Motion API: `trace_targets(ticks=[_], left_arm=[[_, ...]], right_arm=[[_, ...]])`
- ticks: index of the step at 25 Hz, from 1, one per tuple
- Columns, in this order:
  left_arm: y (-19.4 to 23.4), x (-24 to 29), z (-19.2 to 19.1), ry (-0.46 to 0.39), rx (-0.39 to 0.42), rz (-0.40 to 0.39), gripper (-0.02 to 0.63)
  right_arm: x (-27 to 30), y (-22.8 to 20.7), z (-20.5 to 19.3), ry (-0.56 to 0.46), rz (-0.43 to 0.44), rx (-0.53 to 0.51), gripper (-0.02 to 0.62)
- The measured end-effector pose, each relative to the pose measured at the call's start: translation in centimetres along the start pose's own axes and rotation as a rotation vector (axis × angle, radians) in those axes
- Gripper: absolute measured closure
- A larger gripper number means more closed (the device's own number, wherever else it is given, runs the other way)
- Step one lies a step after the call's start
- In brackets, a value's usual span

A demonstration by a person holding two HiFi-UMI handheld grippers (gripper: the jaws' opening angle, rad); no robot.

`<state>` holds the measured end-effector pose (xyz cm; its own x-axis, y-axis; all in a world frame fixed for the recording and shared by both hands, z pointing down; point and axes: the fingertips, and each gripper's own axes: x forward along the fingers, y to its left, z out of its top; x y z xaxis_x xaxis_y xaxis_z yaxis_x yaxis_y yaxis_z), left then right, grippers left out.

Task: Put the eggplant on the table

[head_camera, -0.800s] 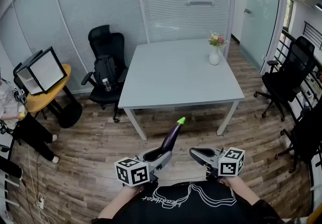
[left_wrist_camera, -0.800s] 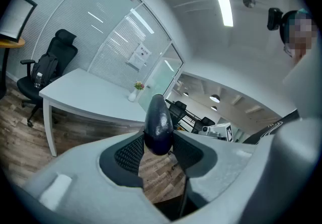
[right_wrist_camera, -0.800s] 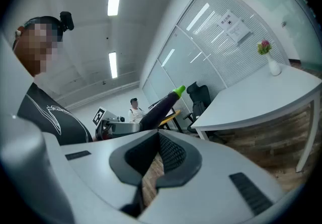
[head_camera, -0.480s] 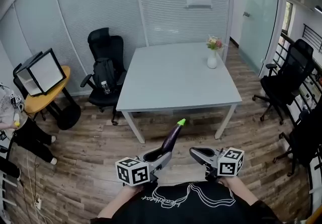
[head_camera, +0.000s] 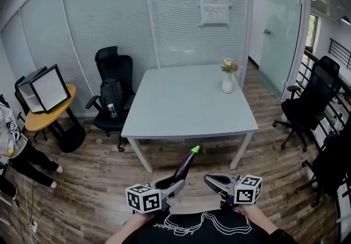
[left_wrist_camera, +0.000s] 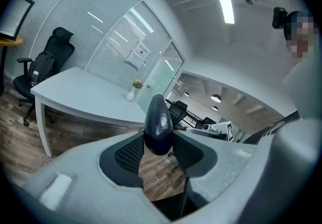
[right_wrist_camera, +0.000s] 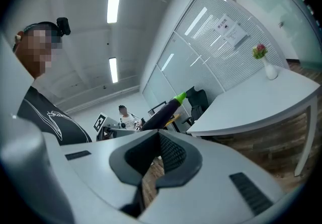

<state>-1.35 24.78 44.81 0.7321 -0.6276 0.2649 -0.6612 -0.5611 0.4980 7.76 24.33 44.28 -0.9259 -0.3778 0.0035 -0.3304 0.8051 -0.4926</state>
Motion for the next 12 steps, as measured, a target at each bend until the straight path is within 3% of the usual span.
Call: trace_targets(ticks=[12], left_arm=[[1.1,2.6,0.0,0.016,-0.021,0.035,0.42]], right_arm=[[-1.0,-3.6,0.2,-0.015,-0.009,0.054,0.589]])
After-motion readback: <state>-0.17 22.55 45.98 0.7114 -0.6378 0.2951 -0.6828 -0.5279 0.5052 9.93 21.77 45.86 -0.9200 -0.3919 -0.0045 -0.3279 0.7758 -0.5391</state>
